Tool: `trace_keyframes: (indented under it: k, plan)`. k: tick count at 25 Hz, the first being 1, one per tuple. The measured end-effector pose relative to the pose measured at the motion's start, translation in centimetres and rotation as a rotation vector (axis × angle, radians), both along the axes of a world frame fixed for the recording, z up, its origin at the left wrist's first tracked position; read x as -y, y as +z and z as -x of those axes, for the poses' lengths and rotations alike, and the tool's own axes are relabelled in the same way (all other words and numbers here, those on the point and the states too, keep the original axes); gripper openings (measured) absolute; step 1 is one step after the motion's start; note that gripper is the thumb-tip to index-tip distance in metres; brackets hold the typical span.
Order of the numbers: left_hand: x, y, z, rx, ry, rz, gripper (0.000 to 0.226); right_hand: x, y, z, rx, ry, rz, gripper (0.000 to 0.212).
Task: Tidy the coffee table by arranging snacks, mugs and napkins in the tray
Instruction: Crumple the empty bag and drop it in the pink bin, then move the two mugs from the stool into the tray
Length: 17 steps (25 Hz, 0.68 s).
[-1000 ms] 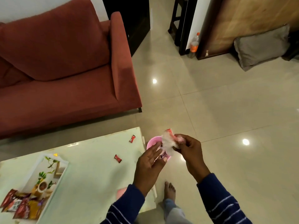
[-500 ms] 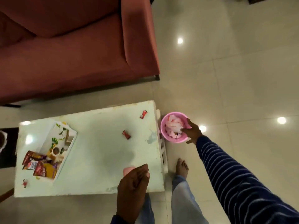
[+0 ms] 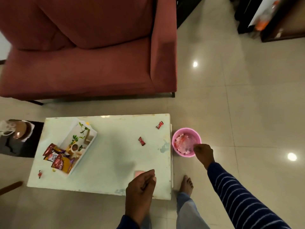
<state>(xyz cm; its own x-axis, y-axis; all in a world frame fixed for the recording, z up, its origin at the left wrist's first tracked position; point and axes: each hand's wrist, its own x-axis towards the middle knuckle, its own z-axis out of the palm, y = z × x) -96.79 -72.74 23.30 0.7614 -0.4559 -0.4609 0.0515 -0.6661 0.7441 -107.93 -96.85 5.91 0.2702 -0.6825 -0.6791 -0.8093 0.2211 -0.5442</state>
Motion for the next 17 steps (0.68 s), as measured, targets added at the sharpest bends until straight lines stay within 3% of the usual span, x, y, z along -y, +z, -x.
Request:
trace_keyframes:
  k: [8, 11, 17]
  plan:
    - [-11.3, 5.8, -5.8, 0.060, 0.102, 0.159, 0.027, -13.3, 10.7, -6.2, 0.264, 0.063, 0.111, 0.026]
    - [-17.1, 6.9, -8.2, 0.064, 0.145, 0.232, 0.028, -19.8, 13.6, -8.4, 0.322, 0.033, 0.155, 0.018]
    - [-29.9, 9.7, -13.8, 0.158, 0.195, 0.276, 0.025, -32.9, 17.7, -13.1, 0.402, -0.018, 0.067, 0.016]
